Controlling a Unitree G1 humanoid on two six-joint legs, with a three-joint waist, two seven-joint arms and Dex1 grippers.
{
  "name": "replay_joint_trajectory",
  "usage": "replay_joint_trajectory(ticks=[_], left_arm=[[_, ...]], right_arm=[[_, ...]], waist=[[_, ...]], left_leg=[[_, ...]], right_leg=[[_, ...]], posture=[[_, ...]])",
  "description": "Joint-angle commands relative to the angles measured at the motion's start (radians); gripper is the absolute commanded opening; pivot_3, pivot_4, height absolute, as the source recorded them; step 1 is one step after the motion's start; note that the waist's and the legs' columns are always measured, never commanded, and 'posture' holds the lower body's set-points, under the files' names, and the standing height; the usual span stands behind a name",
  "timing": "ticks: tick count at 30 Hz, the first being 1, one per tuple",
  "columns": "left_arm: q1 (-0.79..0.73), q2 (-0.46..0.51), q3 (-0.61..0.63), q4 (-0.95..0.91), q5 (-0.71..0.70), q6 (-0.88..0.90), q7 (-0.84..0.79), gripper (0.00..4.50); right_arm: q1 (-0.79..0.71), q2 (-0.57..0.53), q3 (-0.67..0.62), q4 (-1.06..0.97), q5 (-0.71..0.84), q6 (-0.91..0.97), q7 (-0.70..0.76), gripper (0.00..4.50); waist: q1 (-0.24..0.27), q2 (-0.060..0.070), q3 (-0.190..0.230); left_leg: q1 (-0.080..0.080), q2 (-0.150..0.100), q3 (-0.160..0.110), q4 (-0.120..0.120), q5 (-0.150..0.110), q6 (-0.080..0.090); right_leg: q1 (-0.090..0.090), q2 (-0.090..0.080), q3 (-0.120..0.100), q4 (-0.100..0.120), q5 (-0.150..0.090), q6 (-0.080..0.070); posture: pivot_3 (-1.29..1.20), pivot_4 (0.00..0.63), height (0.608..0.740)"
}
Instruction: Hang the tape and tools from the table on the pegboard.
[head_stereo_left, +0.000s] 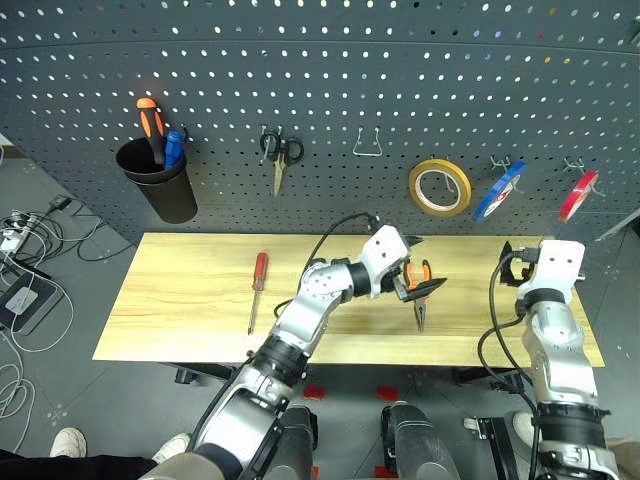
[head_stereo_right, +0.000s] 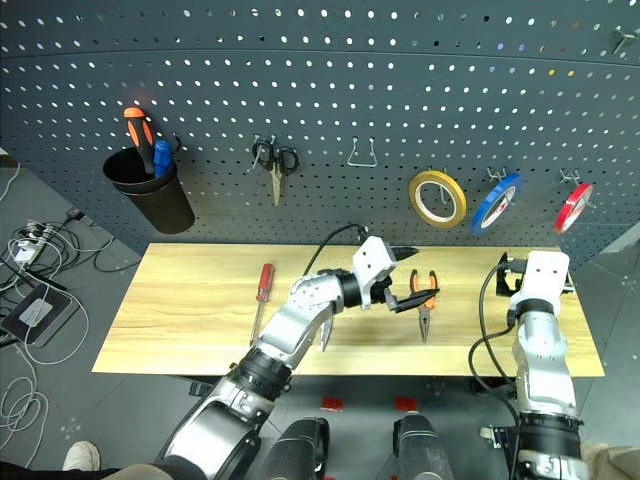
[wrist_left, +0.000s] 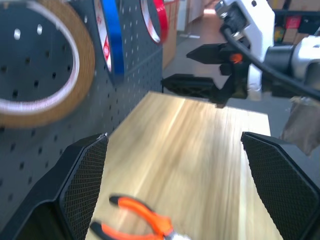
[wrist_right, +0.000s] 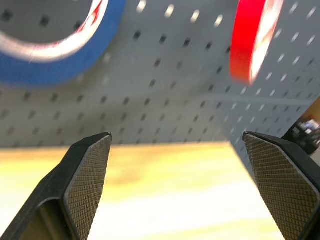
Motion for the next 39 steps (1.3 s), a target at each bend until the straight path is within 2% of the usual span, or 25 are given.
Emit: replay_joint_trajectory(ticks=[1,9,15,27,39], left_arm=[[0.067,0.034,-0.004,-0.112,0.002,0.027,0.008,4.50],[0.263,0.182,0.008,-0.296,0.007,0.108,0.004,4.50],[0.335,0.263,0.045,-0.351,0.000,0.136,0.017,4.50],[0.413,0.282,0.060,-0.459,-0.013,0.201,0.075,4.50],[0.442,0.322,0.116,-0.473,-0.031,0.224,0.105,4.50]], right_arm=[[0.051,0.016,0.038,-0.110,0.024,0.125,0.044,4.49],[0.081,0.037,0.176,-0.189,0.055,0.390,0.153,4.49],[0.031,0.072,0.230,-0.160,0.054,0.476,0.178,4.49],[-0.131,0.126,0.236,-0.031,0.028,0.530,0.134,4.49],[-0.227,0.183,0.259,0.018,0.031,0.599,0.122,4.49]], waist=[[-0.001,0.000,0.000],[-0.009,0.000,0.000],[-0.008,-0.001,0.001],[-0.005,-0.003,0.008],[0.005,-0.006,0.052]], left_leg=[[0.000,0.000,0.000,0.000,0.000,0.000],[0.001,0.000,-0.003,0.000,-0.002,0.003],[0.001,0.000,-0.005,0.000,-0.003,0.006],[0.002,0.000,-0.006,0.000,-0.004,0.007],[0.003,0.000,-0.008,0.000,-0.004,0.007]], right_leg=[[0.000,0.000,0.000,0.000,0.000,0.000],[0.001,0.000,-0.001,0.000,0.000,0.000],[0.002,0.000,-0.001,-0.001,0.000,0.000],[0.002,0.000,0.000,-0.001,0.000,0.000],[0.002,0.000,0.000,0.001,0.000,0.000]], posture=[[0.03,0.261,0.740],[0.05,0.287,0.740],[0.08,0.306,0.740],[0.13,0.341,0.740],[0.16,0.392,0.740]])
